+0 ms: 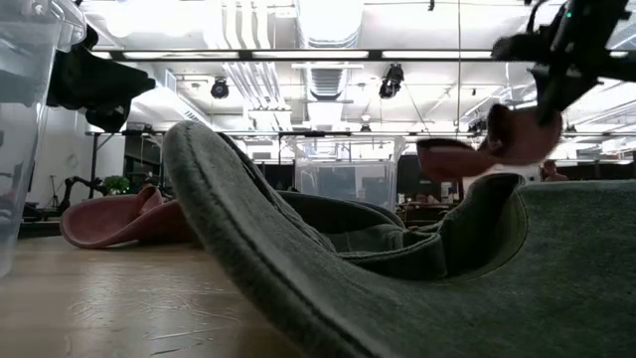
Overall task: Pick & Place hat
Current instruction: Put the top right red cap into the top transparent bin
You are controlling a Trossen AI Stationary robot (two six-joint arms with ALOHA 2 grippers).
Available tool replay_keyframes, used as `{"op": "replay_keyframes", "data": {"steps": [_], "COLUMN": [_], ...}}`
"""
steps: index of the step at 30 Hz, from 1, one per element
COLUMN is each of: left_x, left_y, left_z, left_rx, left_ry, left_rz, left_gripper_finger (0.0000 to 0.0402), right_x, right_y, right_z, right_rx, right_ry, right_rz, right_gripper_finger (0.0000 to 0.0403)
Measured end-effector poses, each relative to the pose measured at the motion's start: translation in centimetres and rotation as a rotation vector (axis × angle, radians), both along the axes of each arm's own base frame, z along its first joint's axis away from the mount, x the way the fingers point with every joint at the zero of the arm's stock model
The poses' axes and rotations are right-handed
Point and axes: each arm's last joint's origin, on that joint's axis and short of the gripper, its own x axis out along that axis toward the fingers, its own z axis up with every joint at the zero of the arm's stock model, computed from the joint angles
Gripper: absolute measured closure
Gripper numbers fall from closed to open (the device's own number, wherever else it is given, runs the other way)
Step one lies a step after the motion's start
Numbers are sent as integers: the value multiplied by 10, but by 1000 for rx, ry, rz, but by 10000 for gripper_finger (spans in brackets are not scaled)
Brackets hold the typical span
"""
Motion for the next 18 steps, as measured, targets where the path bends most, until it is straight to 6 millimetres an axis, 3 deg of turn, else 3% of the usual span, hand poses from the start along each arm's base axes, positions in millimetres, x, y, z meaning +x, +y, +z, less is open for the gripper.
{"op": "replay_keyframes", "data": {"steps": [9, 18], "left_x": [0, 0], "left_y": [0, 0], "left_z": [0, 0], "left_rx": [0, 0], "left_ry": [0, 0], "left_rz": [0, 0], "left_gripper_finger": [342, 342], "right_x": [14, 66], "right_y": [-3, -14], "right_z": [43, 48], "right_rx": [-190, -331], "right_ry": [-220, -453], "right_rz": [-17, 28], "right_gripper_finger": [390, 390]}}
